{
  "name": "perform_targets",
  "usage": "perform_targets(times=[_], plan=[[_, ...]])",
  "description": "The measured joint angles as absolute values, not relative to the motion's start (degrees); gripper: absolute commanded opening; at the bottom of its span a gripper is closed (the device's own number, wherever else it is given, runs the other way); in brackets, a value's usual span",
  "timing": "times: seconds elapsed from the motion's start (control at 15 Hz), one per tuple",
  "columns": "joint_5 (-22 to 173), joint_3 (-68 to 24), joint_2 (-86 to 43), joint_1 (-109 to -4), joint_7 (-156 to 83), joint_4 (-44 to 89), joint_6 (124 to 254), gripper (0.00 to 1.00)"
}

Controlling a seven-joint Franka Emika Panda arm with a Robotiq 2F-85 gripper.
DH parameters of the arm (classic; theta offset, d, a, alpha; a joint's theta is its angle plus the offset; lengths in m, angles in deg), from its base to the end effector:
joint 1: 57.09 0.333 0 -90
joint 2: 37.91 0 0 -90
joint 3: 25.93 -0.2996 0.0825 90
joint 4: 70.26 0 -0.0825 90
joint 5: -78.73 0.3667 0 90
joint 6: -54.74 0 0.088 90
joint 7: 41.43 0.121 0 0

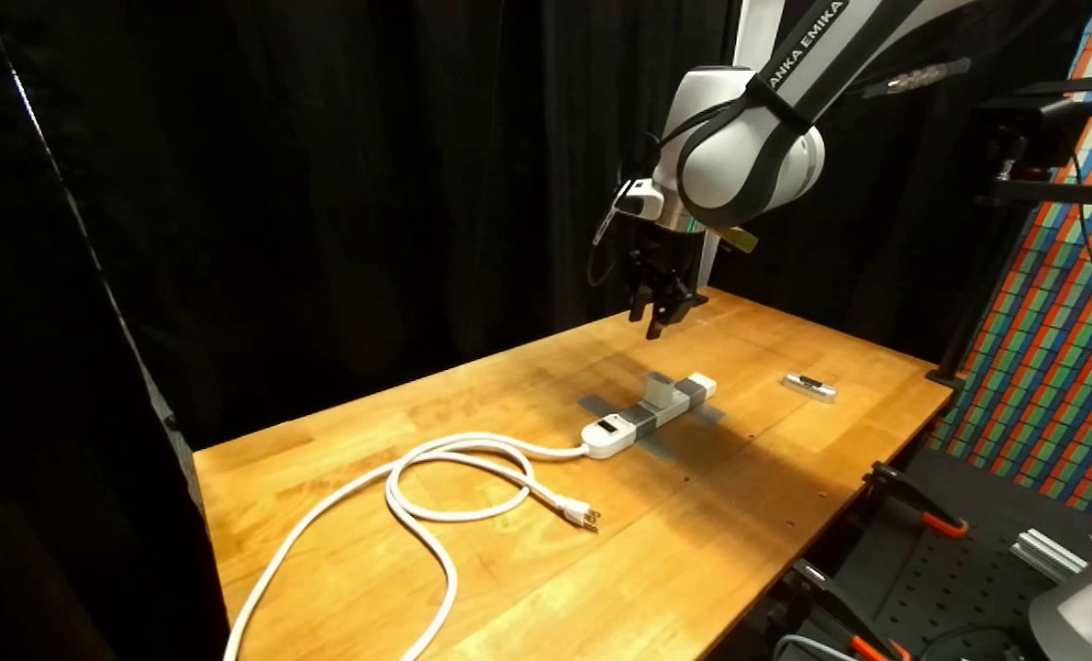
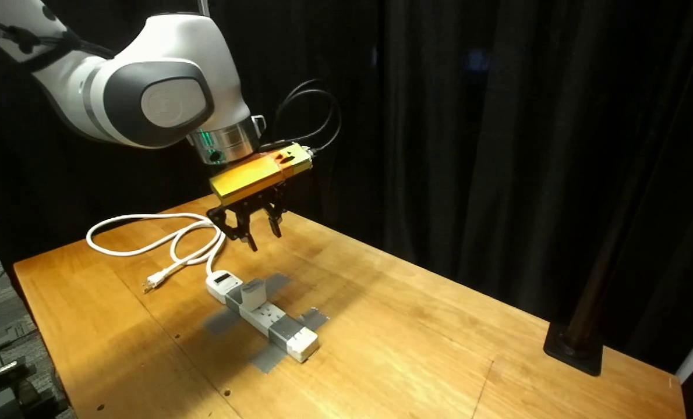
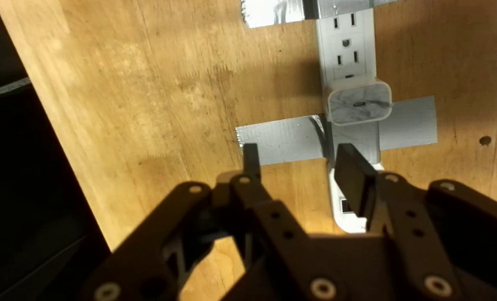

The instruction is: Plug the adapter into the extension cord

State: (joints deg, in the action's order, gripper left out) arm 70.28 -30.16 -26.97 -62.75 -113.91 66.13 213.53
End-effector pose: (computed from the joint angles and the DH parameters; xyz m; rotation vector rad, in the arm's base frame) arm 0.5152 -0.0067 0.2464 2.3023 1.8799 0.1918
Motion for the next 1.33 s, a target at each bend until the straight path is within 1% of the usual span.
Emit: perform_targets(times=[0.07, 0.33, 0.4, 0.53, 0.8, 1.33], plan=[[70.29, -30.33, -26.87, -62.67, -113.93, 66.61, 213.62, 0.12], [70.54, -31.29, -25.39, -62.6, -115.15, 67.46, 212.6, 0.05], [70.78, -31.46, -24.89, -62.61, -115.72, 67.4, 211.6, 0.08], [71.25, -31.66, -24.08, -62.61, -117.19, 67.12, 209.03, 0.11], [71.36, -31.69, -22.86, -62.68, -119.65, 65.84, 204.81, 0.1], [71.22, -31.2, -21.09, -62.76, -123.72, 63.35, 204.44, 0.1]])
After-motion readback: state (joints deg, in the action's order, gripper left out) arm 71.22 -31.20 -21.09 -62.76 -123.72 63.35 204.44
